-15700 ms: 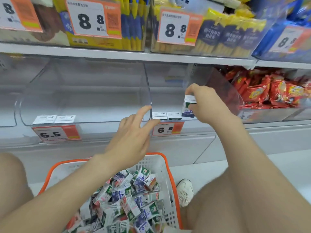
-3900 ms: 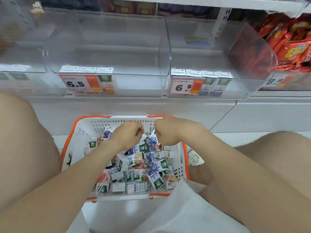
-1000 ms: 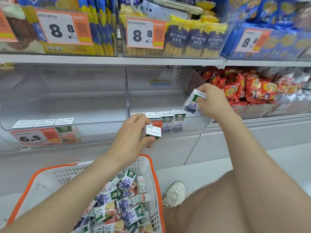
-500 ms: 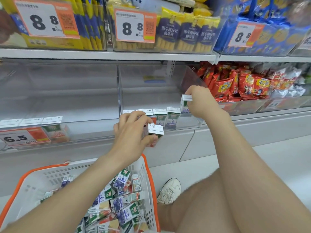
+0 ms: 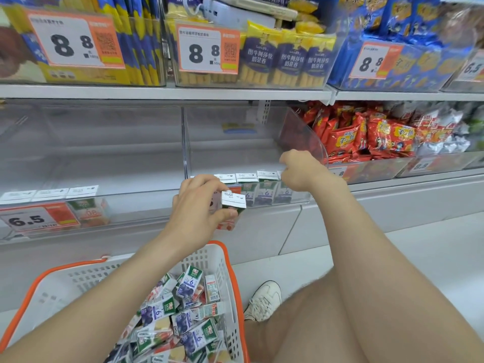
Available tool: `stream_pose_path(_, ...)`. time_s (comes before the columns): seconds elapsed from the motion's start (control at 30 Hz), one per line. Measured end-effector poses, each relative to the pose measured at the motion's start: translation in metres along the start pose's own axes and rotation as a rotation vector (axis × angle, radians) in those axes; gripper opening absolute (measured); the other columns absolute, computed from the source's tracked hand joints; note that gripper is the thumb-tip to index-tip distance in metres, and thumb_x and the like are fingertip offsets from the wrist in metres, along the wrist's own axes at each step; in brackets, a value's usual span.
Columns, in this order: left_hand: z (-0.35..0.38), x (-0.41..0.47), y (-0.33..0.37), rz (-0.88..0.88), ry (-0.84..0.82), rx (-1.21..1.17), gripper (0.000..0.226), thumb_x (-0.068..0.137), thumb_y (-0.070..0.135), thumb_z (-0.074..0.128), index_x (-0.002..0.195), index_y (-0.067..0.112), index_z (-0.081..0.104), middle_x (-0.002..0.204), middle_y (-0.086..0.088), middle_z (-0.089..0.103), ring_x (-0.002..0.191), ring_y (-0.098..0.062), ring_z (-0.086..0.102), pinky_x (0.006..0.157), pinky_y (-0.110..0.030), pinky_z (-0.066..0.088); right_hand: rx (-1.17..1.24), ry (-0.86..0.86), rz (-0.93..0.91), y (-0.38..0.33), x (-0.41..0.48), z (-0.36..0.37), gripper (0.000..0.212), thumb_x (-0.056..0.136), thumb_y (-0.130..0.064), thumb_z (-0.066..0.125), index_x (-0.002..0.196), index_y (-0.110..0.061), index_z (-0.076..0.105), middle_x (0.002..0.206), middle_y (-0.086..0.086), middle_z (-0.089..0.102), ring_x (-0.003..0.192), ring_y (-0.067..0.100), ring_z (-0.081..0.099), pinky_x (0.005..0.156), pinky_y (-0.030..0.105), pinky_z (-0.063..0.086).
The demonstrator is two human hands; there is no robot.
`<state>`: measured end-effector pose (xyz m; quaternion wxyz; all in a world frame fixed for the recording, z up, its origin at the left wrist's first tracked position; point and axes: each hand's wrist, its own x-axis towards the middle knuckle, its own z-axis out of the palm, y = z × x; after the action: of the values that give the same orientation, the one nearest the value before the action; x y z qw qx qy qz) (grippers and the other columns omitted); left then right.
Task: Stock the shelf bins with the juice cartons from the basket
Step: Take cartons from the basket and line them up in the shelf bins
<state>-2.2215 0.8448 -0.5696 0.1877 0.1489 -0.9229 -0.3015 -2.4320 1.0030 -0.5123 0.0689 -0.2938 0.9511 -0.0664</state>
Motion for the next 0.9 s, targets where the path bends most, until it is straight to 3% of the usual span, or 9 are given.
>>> stream_pose_path(0.07, -0.008, -0.002, 0.000, 0.026, 0.025, -0.069, 0.041, 0.088, 0.037, 0.083, 0.123, 0.028, 0.065, 0.130, 0.013, 0.056, 0.125, -0.010, 0.043, 0.102, -0.033, 0.038, 0.092, 0.205, -0.108, -0.019, -0.010, -0.002, 0.035, 0.091, -0.007, 0.054, 0.122, -0.010, 0.070, 0.126, 0.014, 0.065, 0.116, 0.037, 0.062, 0.101, 0.048, 0.051)
stream_pose_path(0.13, -0.021, -0.007, 0.002, -0.036, 0.048, -0.246, 0.036, 0.090, 0.034, 0.082, 0.120, 0.027, 0.064, 0.121, 0.013, 0.066, 0.113, -0.007, 0.058, 0.091, -0.027, 0.044, 0.438, 0.252, -0.219, -0.045, -0.032, -0.006, 0.027, 0.094, -0.013, 0.058, 0.109, -0.020, 0.079, 0.101, 0.002, 0.078, 0.097, 0.020, 0.073, 0.093, 0.039, 0.059)
stream_pose_path(0.23, -0.045, -0.014, 0.003, -0.188, 0.015, -0.624, 0.027, 0.090, 0.024, 0.082, 0.114, 0.021, 0.070, 0.104, -0.002, 0.078, 0.092, -0.016, 0.076, 0.080, -0.032, 0.061, 0.802, -0.061, -0.410, -0.082, -0.066, -0.012, 0.016, 0.101, -0.026, 0.067, 0.101, -0.019, 0.082, 0.088, 0.001, 0.080, 0.081, 0.014, 0.076, 0.079, 0.034, 0.062)
stream_pose_path(0.33, -0.069, -0.022, -0.008, -0.247, 0.012, -0.785, 0.034, 0.083, 0.028, 0.081, 0.113, 0.012, 0.076, 0.101, -0.010, 0.081, 0.091, -0.023, 0.079, 0.074, -0.030, 0.064, 0.884, -0.144, -0.495, -0.107, -0.076, -0.006, 0.017, 0.102, -0.025, 0.069, 0.104, -0.013, 0.081, 0.091, 0.006, 0.081, 0.078, 0.016, 0.073, 0.070, 0.038, 0.063)
stream_pose_path(0.43, -0.090, -0.030, -0.023, -0.270, 0.040, -0.785, 0.042, 0.078, 0.035, 0.080, 0.114, 0.013, 0.076, 0.100, -0.008, 0.082, 0.093, -0.025, 0.079, 0.079, -0.035, 0.063, 0.939, -0.139, -0.506, -0.129, -0.071, 0.004, 0.020, 0.101, -0.029, 0.071, 0.104, -0.013, 0.081, 0.090, 0.008, 0.081, 0.082, 0.033, 0.076, 0.077, 0.055, 0.064)
stream_pose_path(0.6, -0.127, -0.044, -0.044, -0.298, 0.063, -0.775, 0.038, 0.086, 0.031, 0.077, 0.117, 0.010, 0.074, 0.102, -0.009, 0.082, 0.096, -0.025, 0.079, 0.084, -0.035, 0.062, 1.029, -0.066, -0.546, -0.174, -0.069, 0.012, 0.021, 0.101, -0.027, 0.071, 0.103, -0.008, 0.080, 0.086, 0.011, 0.080, 0.070, 0.023, 0.071, 0.065, 0.037, 0.061)
stream_pose_path(0.7, -0.153, -0.053, -0.055, -0.336, 0.104, -0.753, 0.031, 0.092, 0.029, 0.074, 0.116, 0.010, 0.074, 0.100, -0.008, 0.082, 0.093, -0.025, 0.079, 0.074, -0.031, 0.061, 1.051, -0.055, -0.593, -0.205, -0.070, 0.019, 0.022, 0.104, -0.028, 0.066, 0.107, -0.009, 0.077, 0.086, 0.011, 0.079, 0.069, 0.024, 0.070, 0.062, 0.041, 0.060)
stream_pose_path(0.77, -0.173, -0.060, -0.066, -0.339, 0.122, -0.729, 0.031, 0.091, 0.033, 0.073, 0.116, 0.014, 0.075, 0.101, -0.008, 0.082, 0.095, -0.026, 0.079, 0.076, -0.037, 0.061, 1.047, -0.070, -0.634, -0.228, -0.072, 0.025, 0.021, 0.106, -0.029, 0.063, 0.113, -0.012, 0.075, 0.089, 0.010, 0.078, 0.069, 0.023, 0.069, 0.062, 0.042, 0.060)
stream_pose_path(0.9, -0.217, -0.079, -0.086, -0.345, 0.167, -0.707, 0.032, 0.091, 0.033, 0.072, 0.116, 0.013, 0.074, 0.101, -0.009, 0.082, 0.090, -0.023, 0.078, 0.073, -0.034, 0.062, 1.059, -0.128, -0.711, -0.278, -0.081, 0.037, 0.029, 0.103, -0.030, 0.068, 0.127, -0.014, 0.068, 0.095, 0.011, 0.076, 0.072, 0.020, 0.071, 0.061, 0.042, 0.060)
